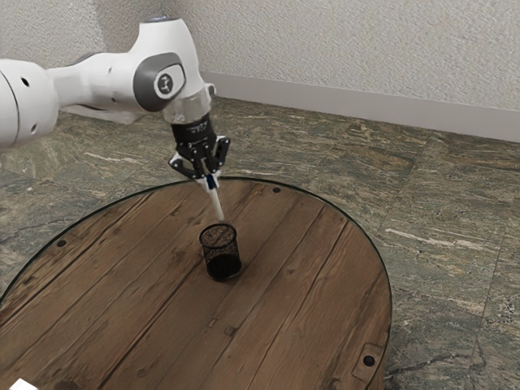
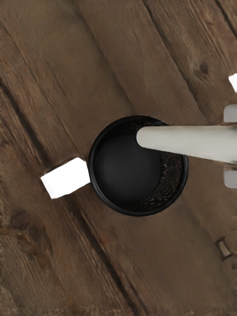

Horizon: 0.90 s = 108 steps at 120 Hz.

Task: Take the marker out of the pen holder and place it to the left of the pen holder.

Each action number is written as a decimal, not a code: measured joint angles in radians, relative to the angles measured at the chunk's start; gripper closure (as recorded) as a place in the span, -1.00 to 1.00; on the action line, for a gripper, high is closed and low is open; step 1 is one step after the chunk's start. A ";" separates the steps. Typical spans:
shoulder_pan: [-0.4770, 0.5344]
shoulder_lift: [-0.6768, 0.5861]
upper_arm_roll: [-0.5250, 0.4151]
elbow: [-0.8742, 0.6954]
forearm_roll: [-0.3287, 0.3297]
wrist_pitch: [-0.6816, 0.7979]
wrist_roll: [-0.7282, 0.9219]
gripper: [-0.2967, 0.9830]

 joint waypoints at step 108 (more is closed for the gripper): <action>0.073 0.080 0.118 -0.263 0.168 -0.351 -0.125 0.63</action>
